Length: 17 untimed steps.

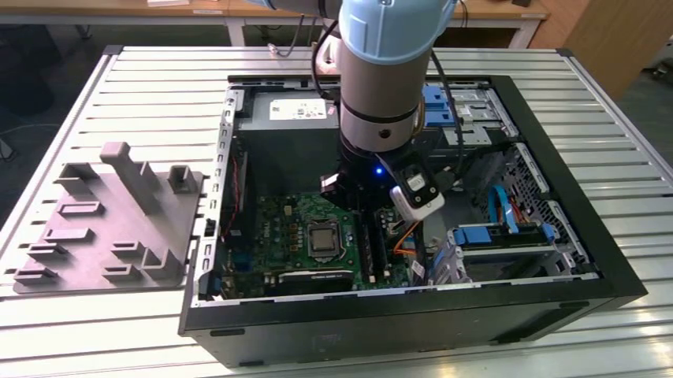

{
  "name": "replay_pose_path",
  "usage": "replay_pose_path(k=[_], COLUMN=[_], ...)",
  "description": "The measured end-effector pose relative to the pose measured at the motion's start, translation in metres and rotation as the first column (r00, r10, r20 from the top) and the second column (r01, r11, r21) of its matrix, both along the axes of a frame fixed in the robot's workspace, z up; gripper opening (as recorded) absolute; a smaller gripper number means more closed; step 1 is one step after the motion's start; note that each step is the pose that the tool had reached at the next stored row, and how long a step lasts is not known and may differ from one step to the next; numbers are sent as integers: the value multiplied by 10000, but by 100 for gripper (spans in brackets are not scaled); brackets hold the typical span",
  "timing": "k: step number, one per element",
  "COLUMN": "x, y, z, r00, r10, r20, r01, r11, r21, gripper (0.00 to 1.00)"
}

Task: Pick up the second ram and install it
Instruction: 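Insert the second ram into the second slot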

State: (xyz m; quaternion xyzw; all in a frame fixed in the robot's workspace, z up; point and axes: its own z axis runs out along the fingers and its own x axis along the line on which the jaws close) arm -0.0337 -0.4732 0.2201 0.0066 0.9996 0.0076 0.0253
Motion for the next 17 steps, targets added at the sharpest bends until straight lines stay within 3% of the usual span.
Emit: replay_pose_path(k=[17], x=[0], y=[2], z=[-36], r00=[10000], r10=[0], r20=[0], r01=[0], r11=[10000], r21=[15], gripper=[11])
